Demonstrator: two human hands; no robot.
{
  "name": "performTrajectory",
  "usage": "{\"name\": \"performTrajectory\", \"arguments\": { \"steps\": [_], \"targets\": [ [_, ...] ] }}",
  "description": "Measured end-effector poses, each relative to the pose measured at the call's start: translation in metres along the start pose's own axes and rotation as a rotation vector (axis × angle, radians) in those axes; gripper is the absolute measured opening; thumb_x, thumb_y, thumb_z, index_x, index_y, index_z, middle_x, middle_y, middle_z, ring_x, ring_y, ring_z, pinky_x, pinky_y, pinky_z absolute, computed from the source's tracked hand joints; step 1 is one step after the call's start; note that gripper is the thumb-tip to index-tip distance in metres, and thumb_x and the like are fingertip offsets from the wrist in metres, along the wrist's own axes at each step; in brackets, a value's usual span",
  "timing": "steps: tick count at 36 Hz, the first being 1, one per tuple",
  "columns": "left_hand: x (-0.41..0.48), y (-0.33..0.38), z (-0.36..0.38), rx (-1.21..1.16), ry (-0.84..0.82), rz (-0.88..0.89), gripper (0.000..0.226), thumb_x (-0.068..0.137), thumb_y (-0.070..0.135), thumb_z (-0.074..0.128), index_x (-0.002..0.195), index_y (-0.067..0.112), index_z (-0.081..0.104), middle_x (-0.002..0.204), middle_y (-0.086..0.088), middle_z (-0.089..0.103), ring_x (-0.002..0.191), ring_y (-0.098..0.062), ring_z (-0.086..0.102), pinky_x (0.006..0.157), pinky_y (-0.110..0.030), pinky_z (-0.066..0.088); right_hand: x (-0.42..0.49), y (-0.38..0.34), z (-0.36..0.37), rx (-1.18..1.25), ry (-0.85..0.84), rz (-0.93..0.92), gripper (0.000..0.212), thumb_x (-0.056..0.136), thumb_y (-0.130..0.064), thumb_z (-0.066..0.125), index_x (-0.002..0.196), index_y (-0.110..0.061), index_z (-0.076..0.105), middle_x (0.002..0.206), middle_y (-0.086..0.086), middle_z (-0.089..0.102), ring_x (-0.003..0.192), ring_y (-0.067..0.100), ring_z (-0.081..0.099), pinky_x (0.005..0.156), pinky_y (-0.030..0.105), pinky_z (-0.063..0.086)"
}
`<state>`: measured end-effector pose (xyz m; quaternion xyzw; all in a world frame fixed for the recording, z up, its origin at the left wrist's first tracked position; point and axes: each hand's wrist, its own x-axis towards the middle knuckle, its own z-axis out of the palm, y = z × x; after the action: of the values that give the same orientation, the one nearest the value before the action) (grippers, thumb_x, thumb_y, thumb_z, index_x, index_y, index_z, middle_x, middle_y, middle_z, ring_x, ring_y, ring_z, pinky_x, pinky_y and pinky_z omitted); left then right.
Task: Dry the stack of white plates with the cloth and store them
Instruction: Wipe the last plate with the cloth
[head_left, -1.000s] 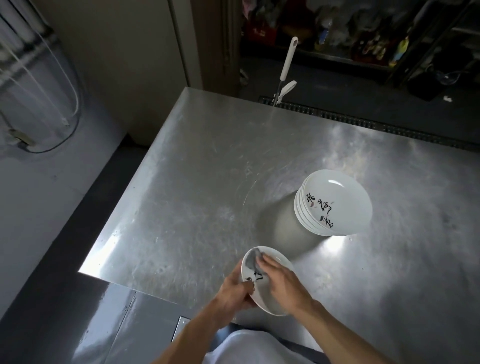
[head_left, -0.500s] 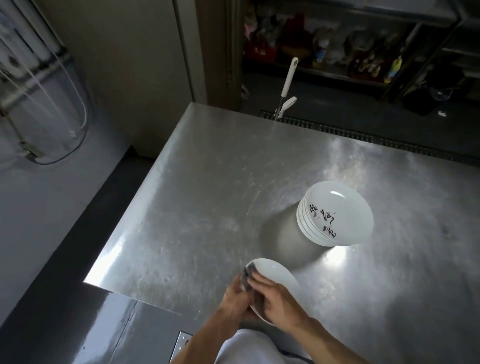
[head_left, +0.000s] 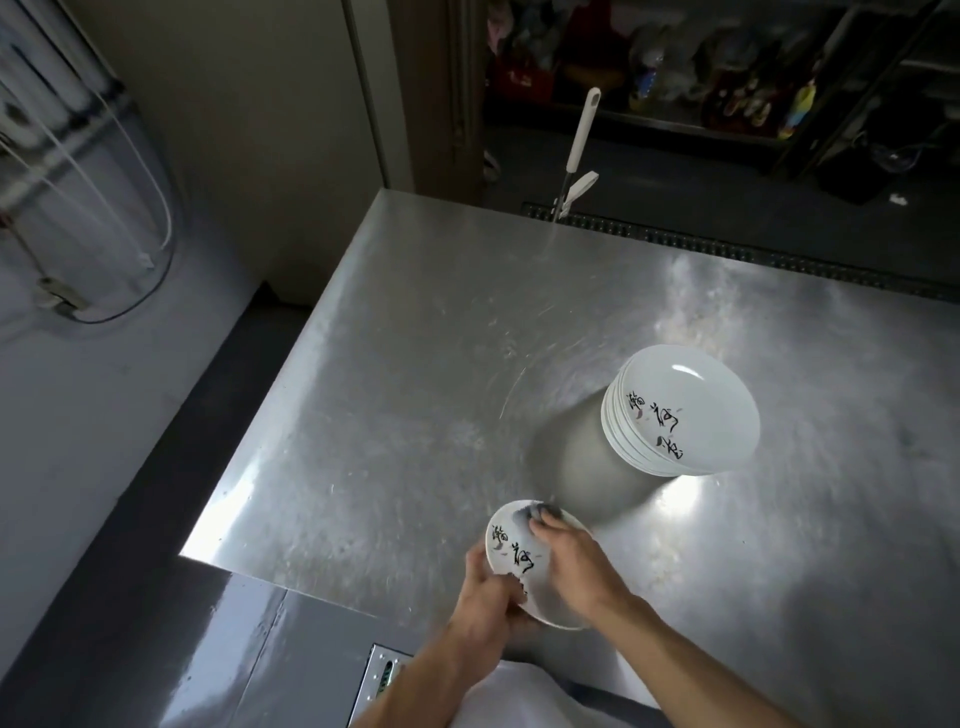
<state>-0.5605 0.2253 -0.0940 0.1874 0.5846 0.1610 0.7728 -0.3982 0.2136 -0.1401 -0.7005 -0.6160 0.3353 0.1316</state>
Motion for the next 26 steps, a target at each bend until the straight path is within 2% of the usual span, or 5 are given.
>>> {"name": "performTrajectory", "arguments": {
  "steps": [4,9,15,22,26],
  "targets": [
    [0.001,0.002,-0.006,0.097,0.04,-0.044,0.047,0.067,0.027,0.063,0.108,0.01,0.051,0.099,-0.02,0.069,0.086,-0.036,0.072,0.064,-0.046,0.06,-0.013,-0.013,0.004,0.162,-0.087,-0.087,0.077,0.088,0.014,0.05,0.15,-0.031,0.042,0.156,-0.027,0.027,0.144,-0.012,0.021,0.115,0.005,0.013],
    [0.008,0.006,-0.009,0.136,0.051,-0.018,0.015,0.089,0.007,0.06,0.104,0.005,0.058,0.085,-0.018,0.077,0.076,-0.033,0.076,0.064,-0.045,0.063,-0.016,-0.002,0.004,0.082,-0.005,0.043,0.082,0.084,0.013,0.054,0.154,-0.026,0.039,0.158,-0.02,0.017,0.151,0.003,0.017,0.113,0.004,0.01],
    [0.003,0.012,-0.008,0.159,-0.096,0.039,0.051,0.065,0.001,0.057,0.113,0.008,0.071,0.103,-0.026,0.074,0.096,-0.041,0.074,0.075,-0.052,0.063,-0.014,-0.004,0.006,0.083,-0.147,-0.125,0.074,0.085,0.009,0.059,0.151,-0.019,0.044,0.161,-0.014,0.025,0.148,0.002,0.027,0.118,0.012,0.019],
    [0.004,0.012,-0.003,0.15,-0.067,0.056,0.05,0.081,-0.019,0.046,0.118,0.009,0.065,0.103,-0.024,0.074,0.094,-0.036,0.075,0.066,-0.041,0.06,-0.016,-0.021,0.003,0.073,-0.133,-0.18,0.06,0.09,-0.015,0.052,0.147,-0.033,0.045,0.161,-0.021,0.028,0.146,-0.006,0.026,0.116,0.01,0.019],
    [0.006,0.008,-0.003,0.143,-0.111,0.049,0.057,0.072,-0.015,0.049,0.119,0.011,0.068,0.1,-0.025,0.075,0.092,-0.039,0.074,0.069,-0.043,0.06,-0.015,-0.007,0.002,0.101,-0.012,0.053,0.078,0.085,0.012,0.05,0.152,-0.027,0.042,0.163,-0.013,0.027,0.149,0.004,0.027,0.118,0.012,0.019]
  ]
}}
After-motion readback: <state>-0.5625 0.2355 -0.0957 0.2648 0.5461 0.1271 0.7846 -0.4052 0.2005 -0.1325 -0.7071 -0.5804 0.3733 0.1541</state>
